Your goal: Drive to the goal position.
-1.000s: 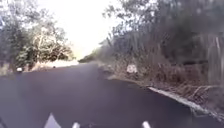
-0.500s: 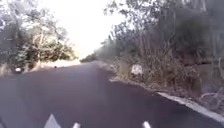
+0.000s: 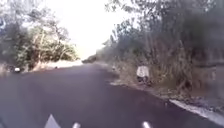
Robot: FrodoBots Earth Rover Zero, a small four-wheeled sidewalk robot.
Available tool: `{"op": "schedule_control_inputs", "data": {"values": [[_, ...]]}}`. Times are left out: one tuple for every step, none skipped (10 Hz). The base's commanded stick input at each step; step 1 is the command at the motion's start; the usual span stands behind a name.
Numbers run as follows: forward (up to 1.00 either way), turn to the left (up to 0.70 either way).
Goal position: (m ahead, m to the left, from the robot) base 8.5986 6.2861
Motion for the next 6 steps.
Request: {"op": "schedule_control_inputs", "data": {"values": [[0.85,0.00],[0.85,0.00],[0.85,0.00],[0.85,0.00],[0.85,0.00],[0.85,0.00]]}}
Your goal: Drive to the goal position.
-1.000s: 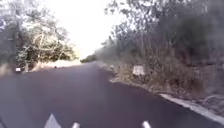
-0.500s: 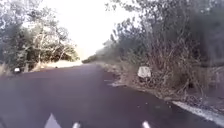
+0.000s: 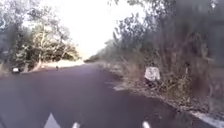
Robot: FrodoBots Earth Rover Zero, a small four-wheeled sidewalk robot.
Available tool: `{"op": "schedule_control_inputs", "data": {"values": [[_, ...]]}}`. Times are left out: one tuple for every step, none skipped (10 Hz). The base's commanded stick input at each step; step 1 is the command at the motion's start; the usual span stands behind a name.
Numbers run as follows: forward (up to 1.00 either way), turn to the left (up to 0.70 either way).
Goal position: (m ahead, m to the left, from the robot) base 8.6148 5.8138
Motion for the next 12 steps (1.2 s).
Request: {"op": "schedule_control_inputs", "data": {"values": [[0.85,0.00],[0.85,0.00],[0.85,0.00],[0.85,0.00],[0.85,0.00],[0.85,0.00],[0.85,0.00],[0.85,0.00],[0.85,0.00],[0.85,0.00],[0.85,0.00],[0.85,0.00]]}}
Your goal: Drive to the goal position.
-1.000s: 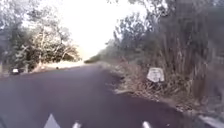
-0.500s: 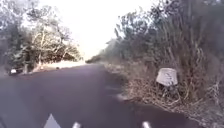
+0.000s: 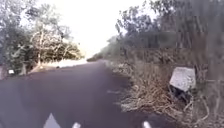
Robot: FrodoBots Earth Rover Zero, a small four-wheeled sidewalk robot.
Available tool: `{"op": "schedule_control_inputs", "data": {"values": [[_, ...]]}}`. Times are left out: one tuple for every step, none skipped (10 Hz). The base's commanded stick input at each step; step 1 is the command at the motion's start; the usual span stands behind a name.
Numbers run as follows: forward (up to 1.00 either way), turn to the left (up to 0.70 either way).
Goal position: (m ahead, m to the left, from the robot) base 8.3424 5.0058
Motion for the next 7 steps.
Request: {"op": "schedule_control_inputs", "data": {"values": [[0.85,0.00],[0.85,0.00],[0.85,0.00],[0.85,0.00],[0.85,0.00],[0.85,0.00],[0.85,0.00]]}}
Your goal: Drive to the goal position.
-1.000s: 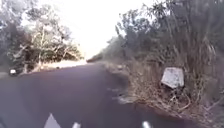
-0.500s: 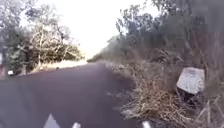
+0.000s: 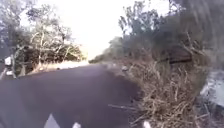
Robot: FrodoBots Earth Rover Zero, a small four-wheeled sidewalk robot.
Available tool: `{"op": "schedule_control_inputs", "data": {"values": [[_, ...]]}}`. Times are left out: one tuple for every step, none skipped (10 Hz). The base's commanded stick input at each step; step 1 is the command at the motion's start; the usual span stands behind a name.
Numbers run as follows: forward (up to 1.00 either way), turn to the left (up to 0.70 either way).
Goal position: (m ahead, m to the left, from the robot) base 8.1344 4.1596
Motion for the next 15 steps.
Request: {"op": "schedule_control_inputs", "data": {"values": [[0.85,0.00],[0.85,0.00],[0.85,0.00],[0.85,0.00],[0.85,0.00],[0.85,0.00],[0.85,0.00],[0.85,0.00],[0.85,0.00],[0.85,0.00],[0.85,0.00],[0.85,0.00],[0.85,0.00],[0.85,0.00],[0.85,0.00]]}}
